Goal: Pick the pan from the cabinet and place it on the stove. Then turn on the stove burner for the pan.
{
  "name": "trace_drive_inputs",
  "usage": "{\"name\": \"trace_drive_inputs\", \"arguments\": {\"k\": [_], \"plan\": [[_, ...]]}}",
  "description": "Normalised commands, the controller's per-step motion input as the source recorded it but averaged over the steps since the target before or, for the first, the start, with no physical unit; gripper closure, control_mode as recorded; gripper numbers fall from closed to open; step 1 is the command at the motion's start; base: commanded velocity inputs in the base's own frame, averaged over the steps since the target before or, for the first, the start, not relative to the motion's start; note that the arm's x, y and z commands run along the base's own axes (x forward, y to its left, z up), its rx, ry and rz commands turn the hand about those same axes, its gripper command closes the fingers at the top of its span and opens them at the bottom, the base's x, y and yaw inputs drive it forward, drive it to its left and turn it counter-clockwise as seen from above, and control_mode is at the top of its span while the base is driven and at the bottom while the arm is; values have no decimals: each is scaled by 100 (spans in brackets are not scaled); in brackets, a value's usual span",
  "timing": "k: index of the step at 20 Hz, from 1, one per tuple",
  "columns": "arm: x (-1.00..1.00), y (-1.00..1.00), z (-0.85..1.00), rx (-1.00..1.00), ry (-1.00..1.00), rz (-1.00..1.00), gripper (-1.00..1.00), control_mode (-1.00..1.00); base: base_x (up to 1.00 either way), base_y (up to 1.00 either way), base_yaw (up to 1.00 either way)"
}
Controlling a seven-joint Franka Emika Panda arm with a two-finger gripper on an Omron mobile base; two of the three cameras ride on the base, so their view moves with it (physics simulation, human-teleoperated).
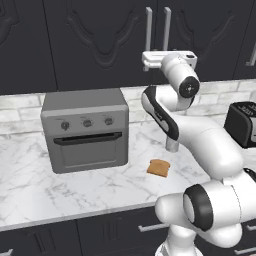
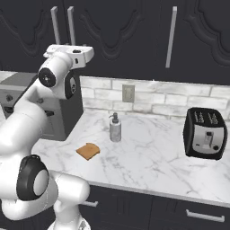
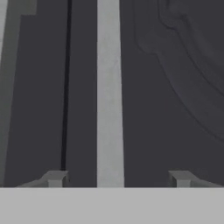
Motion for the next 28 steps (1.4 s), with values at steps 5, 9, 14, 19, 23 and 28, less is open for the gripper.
{"name": "trace_drive_inputs", "arguments": {"k": [5,9,14,19,23,28], "plan": [[9,3,0,0,2,0,100,-100,0,0,0],[7,23,-11,-3,2,0,100,-100,0,0,0],[27,49,-11,-4,4,0,100,-100,0,0,0],[8,23,-11,0,13,7,100,-100,0,0,0],[0,6,-20,0,10,16,100,-100,0,0,0],[-2,5,-20,0,1,19,100,-100,0,0,0]]}}
